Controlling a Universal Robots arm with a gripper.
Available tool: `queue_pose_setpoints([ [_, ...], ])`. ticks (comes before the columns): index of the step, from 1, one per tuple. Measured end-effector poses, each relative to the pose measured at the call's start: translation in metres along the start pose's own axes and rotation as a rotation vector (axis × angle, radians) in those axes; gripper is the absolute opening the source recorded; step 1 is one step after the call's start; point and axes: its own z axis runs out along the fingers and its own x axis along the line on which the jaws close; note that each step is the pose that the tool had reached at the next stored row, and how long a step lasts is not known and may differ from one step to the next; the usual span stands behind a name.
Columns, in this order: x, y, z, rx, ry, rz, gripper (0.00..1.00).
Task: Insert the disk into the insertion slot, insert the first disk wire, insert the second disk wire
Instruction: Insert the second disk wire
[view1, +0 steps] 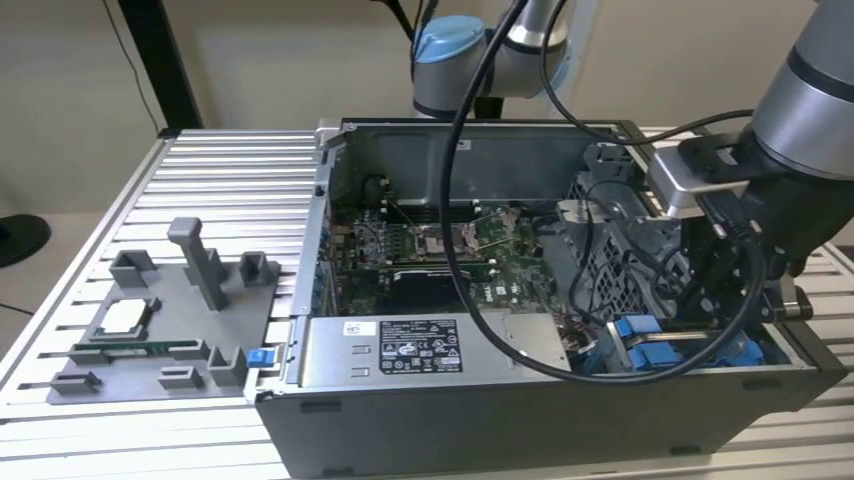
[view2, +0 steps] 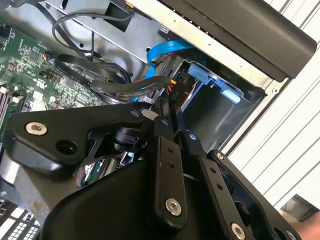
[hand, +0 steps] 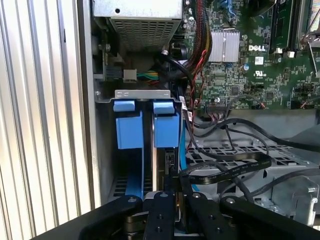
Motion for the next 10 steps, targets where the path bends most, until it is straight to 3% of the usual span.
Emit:
queue_pose_setpoints([
  [10,0.0003,0.0003,0.0032,0.0,0.0,0.0,0.0],
])
